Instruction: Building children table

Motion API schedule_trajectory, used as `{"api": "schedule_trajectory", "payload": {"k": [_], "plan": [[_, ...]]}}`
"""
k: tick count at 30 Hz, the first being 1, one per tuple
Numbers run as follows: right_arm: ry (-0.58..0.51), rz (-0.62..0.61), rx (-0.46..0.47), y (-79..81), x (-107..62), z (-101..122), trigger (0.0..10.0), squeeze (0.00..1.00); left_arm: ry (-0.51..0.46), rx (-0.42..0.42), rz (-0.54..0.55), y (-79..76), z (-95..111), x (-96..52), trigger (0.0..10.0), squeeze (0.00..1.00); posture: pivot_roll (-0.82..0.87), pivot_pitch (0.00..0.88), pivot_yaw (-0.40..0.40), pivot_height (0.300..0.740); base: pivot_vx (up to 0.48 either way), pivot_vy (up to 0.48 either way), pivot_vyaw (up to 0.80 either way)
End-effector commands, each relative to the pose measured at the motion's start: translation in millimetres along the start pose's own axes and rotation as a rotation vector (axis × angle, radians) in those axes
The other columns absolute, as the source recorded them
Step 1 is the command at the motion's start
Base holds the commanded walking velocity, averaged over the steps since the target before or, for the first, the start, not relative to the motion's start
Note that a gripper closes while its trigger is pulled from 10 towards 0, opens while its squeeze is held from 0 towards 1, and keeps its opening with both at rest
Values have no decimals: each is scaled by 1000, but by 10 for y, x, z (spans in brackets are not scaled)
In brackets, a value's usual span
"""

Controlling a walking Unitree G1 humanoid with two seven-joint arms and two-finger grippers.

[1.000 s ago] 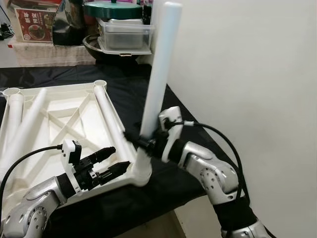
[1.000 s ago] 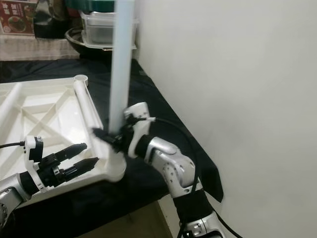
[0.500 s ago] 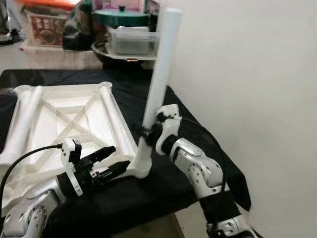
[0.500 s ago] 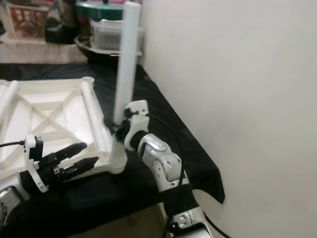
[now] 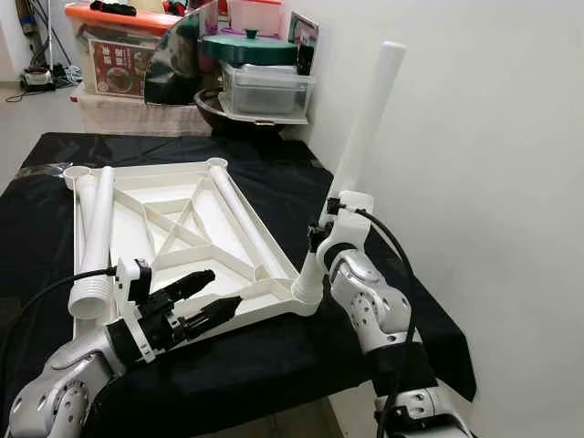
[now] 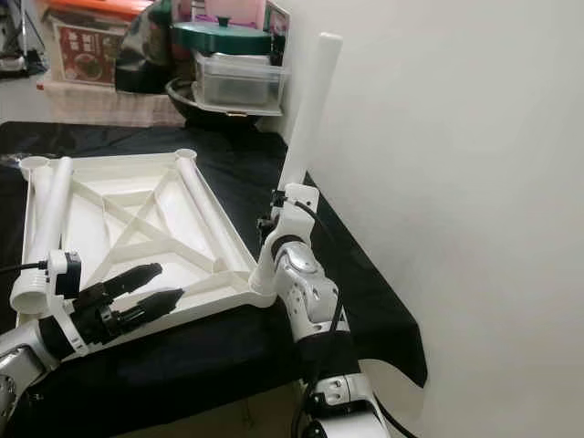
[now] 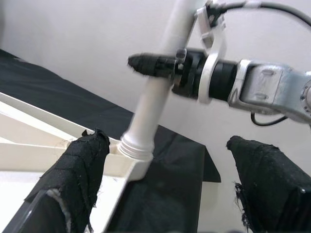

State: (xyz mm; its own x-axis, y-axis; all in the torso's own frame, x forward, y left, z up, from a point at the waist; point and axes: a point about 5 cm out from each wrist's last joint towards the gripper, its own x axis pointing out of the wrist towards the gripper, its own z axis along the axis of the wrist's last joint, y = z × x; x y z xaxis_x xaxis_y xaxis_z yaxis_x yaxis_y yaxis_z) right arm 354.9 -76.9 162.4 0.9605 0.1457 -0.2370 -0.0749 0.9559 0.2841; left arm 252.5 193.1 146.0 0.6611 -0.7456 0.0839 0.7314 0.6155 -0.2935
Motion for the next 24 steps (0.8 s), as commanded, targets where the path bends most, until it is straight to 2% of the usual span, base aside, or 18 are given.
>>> {"api": "schedule_trajectory", "payload": {"k": [1, 2, 3, 4, 5, 6, 7, 9, 11, 13, 16, 17, 18, 19, 20, 22, 23, 24], "plan": [[88, 65, 29, -14, -15, -199, 10000, 1000, -9, -3, -18, -29, 12, 32, 10000, 0, 145, 0, -166, 740, 0, 0, 0], [88, 65, 29, -14, -15, -199, 10000, 1000, -9, -3, -18, -29, 12, 32, 10000, 0, 145, 0, -166, 740, 0, 0, 0], [73, 133, 32, 52, -26, -157, 10000, 1000, -9, -3, -18, -27, 12, 31, 10000, 0, 145, 0, -166, 740, 0, 0, 0], [65, 179, 35, 95, -33, -132, 10000, 376, -9, -3, -18, -26, 13, 30, 10000, 0, 145, 0, -166, 740, 0, 0, 0], [65, 179, 35, 95, -33, -132, 10000, 376, -9, -3, -18, -26, 13, 30, 10000, 0, 145, 0, -166, 740, 0, 0, 0], [56, 278, 38, 157, -57, -90, 10000, 0, -9, -3, -18, -23, 13, 28, 10000, 0, 145, 0, -165, 740, 0, 0, 0], [29, 443, 28, 246, -134, 1, 10000, 0, -8, -2, -17, -19, 13, 26, 10000, 0, 145, 0, -165, 740, 0, 0, 0], [-10, 681, -19, 359, -288, 114, 10000, 0, -8, -2, -16, -12, 14, 23, 10000, 0, 139, 0, -163, 740, 0, 0, 0], [-34, 825, -74, 406, -410, 166, 10000, 0, -9, -3, -16, -10, 16, 22, 10000, 0, 139, 0, -163, 740, 0, 0, 0], [-34, 825, -74, 406, -410, 166, 10000, 0, -9, -3, -16, -10, 16, 22, 10000, 0, 139, 0, -163, 740, 0, 0, 0], [-58, 1001, -179, 462, -563, 176, 10000, 0, -9, -3, -17, -7, 17, 25, 10000, 0, 140, 0, -164, 740, 0, 0, 0], [-58, 1001, -179, 462, -563, 176, 10000, 0, -9, -3, -17, -7, 17, 25, 10000, 0, 140, 0, -164, 740, 0, 0, 0], [-59, 1042, -221, 479, -592, 154, 10000, 0, -9, -3, -16, -5, 17, 26, 10000, 0, 140, 0, -164, 740, 0, 0, 0], [-59, 1042, -221, 479, -592, 154, 10000, 0, -9, -3, -16, -5, 17, 26, 10000, 0, 140, 0, -164, 740, 0, 0, 0], [-43, 1051, -283, 500, -566, 66, 10000, 0, -10, -3, -15, -5, 17, 28, 10000, 0, 147, 0, -169, 740, 0, 0, 0], [-36, 1039, -300, 498, -540, 35, 10000, 0, -11, -3, -14, -6, 16, 30, 10000, 0, 148, 0, -171, 740, 0, 0, 0], [-33, 992, -317, 481, -483, 10, 2510, 0, -12, -3, -13, -8, 15, 31, 10000, 0, 148, 0, -172, 740, 0, 0, 0], [-33, 992, -317, 481, -483, 10, 2510, 0, -12, -3, -13, -8, 15, 31, 10000, 0, 148, 0, -172, 740, 0, 0, 0]]}}
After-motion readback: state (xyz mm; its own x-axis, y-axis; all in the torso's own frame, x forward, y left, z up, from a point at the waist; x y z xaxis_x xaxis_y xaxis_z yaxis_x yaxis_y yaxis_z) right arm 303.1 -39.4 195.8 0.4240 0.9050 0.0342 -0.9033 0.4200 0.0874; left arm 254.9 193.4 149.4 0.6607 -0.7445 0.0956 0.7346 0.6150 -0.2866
